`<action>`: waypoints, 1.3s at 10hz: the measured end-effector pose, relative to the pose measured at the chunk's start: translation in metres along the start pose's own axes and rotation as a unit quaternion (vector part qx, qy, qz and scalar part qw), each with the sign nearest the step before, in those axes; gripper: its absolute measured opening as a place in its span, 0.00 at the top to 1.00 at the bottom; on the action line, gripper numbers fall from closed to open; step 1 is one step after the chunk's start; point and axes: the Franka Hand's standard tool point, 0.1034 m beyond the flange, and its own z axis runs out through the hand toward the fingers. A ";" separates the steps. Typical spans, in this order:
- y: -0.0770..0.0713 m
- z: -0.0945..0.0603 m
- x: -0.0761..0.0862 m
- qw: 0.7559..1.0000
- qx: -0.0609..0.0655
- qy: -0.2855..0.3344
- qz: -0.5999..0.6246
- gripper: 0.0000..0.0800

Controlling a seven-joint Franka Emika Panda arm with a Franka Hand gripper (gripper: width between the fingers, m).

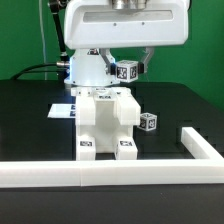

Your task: Assemble chair

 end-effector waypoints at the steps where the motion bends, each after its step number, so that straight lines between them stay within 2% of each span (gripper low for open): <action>1: 0.002 0.002 0.004 1.000 -0.004 0.004 -0.029 0.51; 13: 0.001 0.014 -0.005 1.000 -0.007 0.002 -0.020 0.51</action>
Offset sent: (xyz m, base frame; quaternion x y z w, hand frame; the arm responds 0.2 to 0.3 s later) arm 0.0000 0.0000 0.0000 0.0000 0.0000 0.0000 1.0000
